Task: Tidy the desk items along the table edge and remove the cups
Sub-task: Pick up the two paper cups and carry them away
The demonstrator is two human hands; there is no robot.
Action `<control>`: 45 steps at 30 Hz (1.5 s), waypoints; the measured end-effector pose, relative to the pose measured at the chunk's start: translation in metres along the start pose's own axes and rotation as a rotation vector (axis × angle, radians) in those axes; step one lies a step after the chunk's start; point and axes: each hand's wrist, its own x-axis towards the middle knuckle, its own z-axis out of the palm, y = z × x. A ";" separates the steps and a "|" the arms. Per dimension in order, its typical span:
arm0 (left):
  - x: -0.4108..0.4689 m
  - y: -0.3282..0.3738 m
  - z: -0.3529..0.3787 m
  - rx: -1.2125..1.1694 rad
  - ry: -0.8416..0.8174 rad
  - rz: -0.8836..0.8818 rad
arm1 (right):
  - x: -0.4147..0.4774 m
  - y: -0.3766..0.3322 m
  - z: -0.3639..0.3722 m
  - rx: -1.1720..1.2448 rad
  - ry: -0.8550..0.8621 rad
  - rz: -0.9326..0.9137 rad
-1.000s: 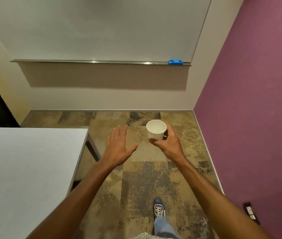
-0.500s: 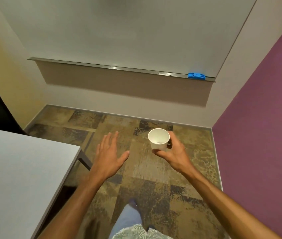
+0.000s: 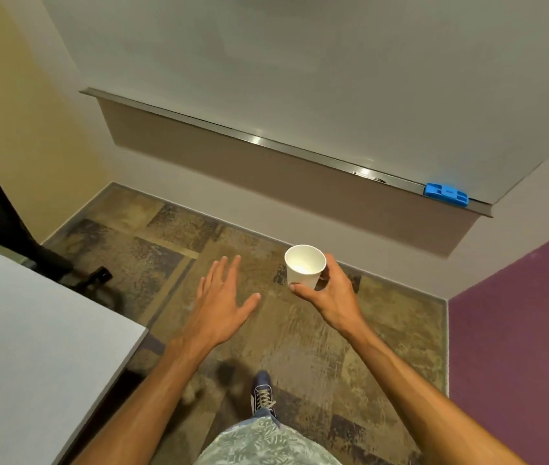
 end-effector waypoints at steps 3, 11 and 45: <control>0.044 -0.001 -0.006 -0.029 0.017 -0.026 | 0.056 -0.009 0.013 0.015 -0.037 -0.025; 0.136 -0.011 -0.019 -0.088 0.072 -0.152 | 0.191 -0.026 0.029 0.033 -0.162 -0.069; 0.261 -0.225 -0.183 -0.168 0.719 -1.025 | 0.462 -0.197 0.397 0.020 -1.083 -0.556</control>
